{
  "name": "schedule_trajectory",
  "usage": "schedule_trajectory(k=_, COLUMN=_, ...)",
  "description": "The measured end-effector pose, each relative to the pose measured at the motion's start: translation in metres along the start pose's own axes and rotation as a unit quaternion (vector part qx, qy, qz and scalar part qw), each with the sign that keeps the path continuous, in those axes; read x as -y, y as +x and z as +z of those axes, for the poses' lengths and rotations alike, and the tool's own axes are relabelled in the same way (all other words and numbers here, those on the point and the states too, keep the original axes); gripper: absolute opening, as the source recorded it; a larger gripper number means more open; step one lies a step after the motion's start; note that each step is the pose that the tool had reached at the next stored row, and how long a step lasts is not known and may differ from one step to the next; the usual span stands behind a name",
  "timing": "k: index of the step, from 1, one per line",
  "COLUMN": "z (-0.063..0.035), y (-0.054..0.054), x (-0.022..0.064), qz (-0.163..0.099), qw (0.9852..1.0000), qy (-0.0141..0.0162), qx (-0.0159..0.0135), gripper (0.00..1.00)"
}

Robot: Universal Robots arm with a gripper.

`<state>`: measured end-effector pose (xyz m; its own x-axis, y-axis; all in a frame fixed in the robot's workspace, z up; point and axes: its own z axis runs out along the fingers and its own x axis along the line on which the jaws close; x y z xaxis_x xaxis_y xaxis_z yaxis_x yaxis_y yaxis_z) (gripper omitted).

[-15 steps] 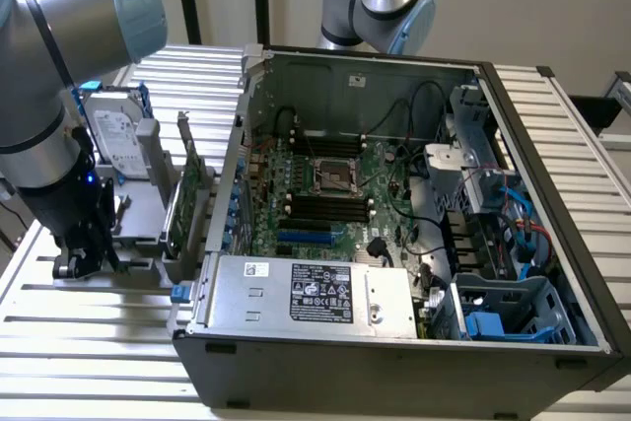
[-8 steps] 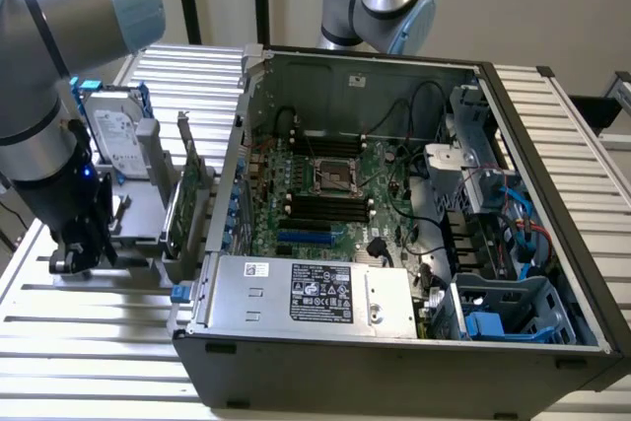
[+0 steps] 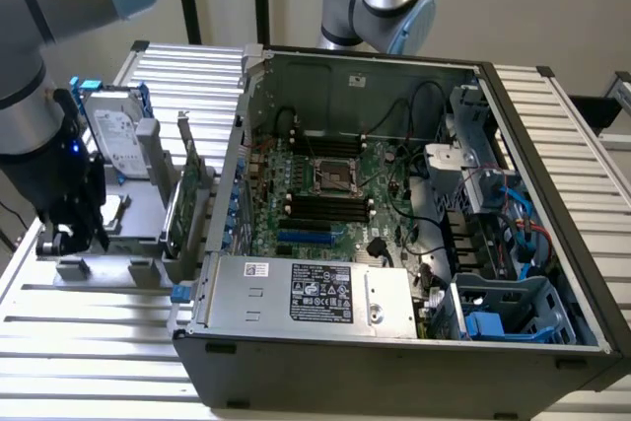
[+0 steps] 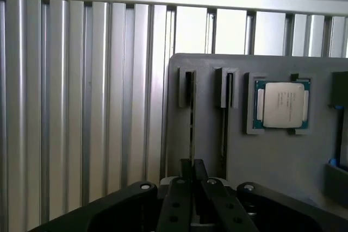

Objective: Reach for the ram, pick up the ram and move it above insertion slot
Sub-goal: 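Pick up the ram and move it above insertion slot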

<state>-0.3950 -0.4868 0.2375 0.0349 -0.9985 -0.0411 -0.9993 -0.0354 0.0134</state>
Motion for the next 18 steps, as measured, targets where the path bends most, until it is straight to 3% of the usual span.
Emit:
schedule_trajectory(k=5, z=-0.0229, y=-0.001, x=0.0028, qz=0.000, qw=1.0000, qy=0.0000, qx=0.0000, gripper=0.14)
schedule_trajectory(k=9, z=-0.0410, y=-0.001, x=0.0100, qz=0.000, qw=1.0000, qy=-0.0004, qx=0.0000, gripper=0.14)
schedule_trajectory(k=18, z=-0.0828, y=-0.002, x=0.0470, qz=0.000, qw=1.0000, qy=-0.0026, qx=0.0001, gripper=0.14)
